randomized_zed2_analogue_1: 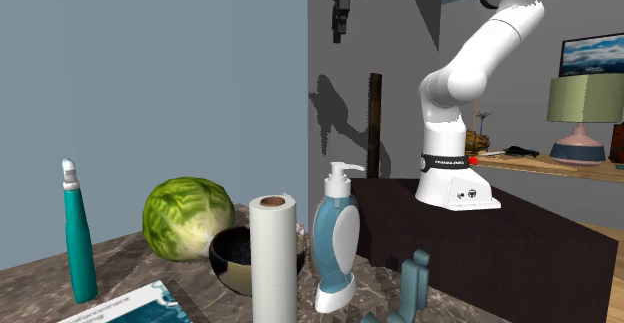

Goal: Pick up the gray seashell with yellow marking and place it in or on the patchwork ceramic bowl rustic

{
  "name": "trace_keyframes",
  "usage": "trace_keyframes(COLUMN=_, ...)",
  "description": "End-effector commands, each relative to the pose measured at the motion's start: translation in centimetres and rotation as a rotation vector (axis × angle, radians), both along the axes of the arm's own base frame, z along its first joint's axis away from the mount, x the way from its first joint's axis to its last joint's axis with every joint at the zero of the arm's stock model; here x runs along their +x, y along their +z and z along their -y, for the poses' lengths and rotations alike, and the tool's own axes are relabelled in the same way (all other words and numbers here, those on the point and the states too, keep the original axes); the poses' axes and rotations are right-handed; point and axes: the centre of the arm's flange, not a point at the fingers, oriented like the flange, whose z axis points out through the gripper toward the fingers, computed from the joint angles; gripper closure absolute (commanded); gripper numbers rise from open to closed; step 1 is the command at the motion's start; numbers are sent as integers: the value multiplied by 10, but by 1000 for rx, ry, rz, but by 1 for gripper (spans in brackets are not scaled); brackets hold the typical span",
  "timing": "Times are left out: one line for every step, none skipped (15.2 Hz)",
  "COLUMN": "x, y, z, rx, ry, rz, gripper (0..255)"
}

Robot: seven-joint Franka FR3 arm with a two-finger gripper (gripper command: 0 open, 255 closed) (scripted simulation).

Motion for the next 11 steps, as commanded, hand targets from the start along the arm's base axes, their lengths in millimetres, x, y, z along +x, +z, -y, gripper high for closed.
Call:
trace_keyframes(x=0, y=0, z=0, rx=0, ry=0, rz=0, gripper=0)
trace_keyframes(x=3, y=-11, z=-8, rx=-10, ry=2, rz=1, gripper=0)
trace_keyframes(x=6, y=-22, z=-16, rx=-20, ry=3, rz=3, gripper=0)
trace_keyframes(x=9, y=-33, z=-23, rx=-29, ry=5, rz=4, gripper=0)
trace_keyframes(x=13, y=-45, z=-31, rx=-39, ry=6, rz=6, gripper=0)
trace_keyframes(x=16, y=-56, z=-39, rx=-49, ry=8, rz=7, gripper=0)
trace_keyframes(x=19, y=-67, z=-46, rx=-59, ry=9, rz=9, gripper=0)
trace_keyframes(x=22, y=-79, z=-53, rx=-68, ry=11, rz=10, gripper=0)
trace_keyframes(x=25, y=-90, z=-60, rx=-78, ry=13, rz=12, gripper=0)
trace_keyframes(x=28, y=-102, z=-68, rx=-88, ry=14, rz=13, gripper=0)
trace_keyframes(x=32, y=-114, z=-75, rx=-98, ry=16, rz=15, gripper=0)
